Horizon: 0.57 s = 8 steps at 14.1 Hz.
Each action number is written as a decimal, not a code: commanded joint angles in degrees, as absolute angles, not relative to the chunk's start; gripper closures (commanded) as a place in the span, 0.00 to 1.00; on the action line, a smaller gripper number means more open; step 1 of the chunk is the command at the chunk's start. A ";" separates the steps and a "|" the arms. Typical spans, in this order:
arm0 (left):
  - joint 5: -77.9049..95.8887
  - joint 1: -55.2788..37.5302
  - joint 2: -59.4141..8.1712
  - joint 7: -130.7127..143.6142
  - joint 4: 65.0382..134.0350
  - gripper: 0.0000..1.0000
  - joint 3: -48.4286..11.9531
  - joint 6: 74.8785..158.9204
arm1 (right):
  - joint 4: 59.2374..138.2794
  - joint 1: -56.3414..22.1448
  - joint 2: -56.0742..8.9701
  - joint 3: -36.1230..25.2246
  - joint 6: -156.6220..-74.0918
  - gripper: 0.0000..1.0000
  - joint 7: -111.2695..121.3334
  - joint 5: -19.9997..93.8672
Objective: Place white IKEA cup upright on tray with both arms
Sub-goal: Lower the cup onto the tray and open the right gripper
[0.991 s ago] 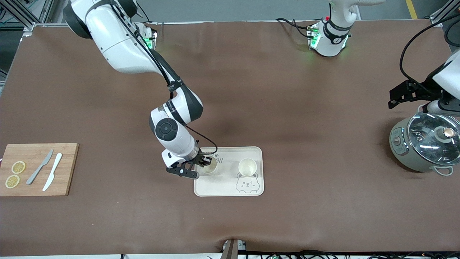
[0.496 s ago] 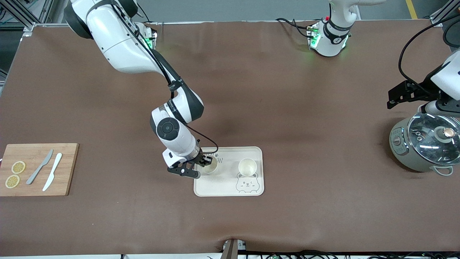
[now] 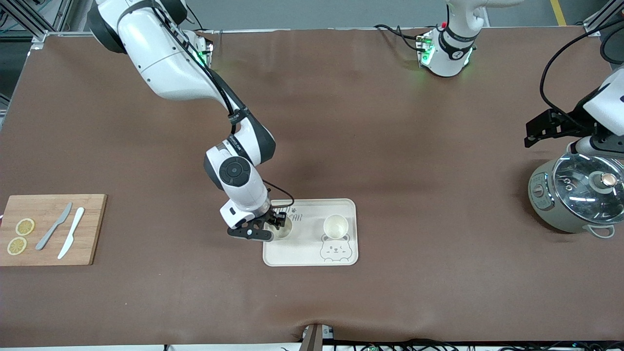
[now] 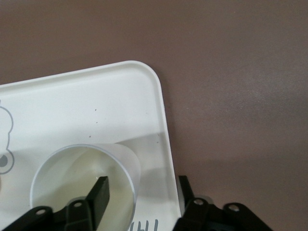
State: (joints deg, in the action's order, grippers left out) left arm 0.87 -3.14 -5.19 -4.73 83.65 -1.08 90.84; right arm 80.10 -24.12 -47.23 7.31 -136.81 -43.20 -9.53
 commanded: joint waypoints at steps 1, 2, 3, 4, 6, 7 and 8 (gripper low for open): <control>-0.09 -3.34 -4.75 -4.57 84.02 0.00 -1.23 90.79 | 78.57 -23.91 -47.46 7.29 -136.14 0.00 -43.42 -10.81; -0.09 -3.34 -4.75 -4.40 84.11 0.00 -1.23 90.79 | 78.49 -23.91 -47.20 7.29 -135.97 0.00 -43.33 -10.64; -0.09 -3.43 -4.75 -4.39 84.11 0.00 -1.23 90.79 | 78.49 -23.73 -46.68 7.47 -135.79 0.00 -43.33 -10.46; -0.09 -3.34 -4.75 -4.39 84.11 0.00 -1.23 90.79 | 78.57 -23.64 -46.06 7.73 -135.53 0.00 -43.24 -10.28; -0.09 -3.43 -4.75 -4.39 84.11 0.00 -1.23 90.79 | 78.57 -23.73 -44.66 7.91 -132.21 0.00 -43.07 -10.28; -0.09 -3.43 -4.83 -4.31 84.11 0.00 -1.23 90.79 | 78.57 -23.73 -43.69 8.00 -130.53 0.00 -42.63 -10.20; -0.09 -3.51 -4.92 -4.31 84.02 0.00 -1.23 90.79 | 78.66 -23.73 -42.03 8.00 -128.08 0.00 -42.37 -10.11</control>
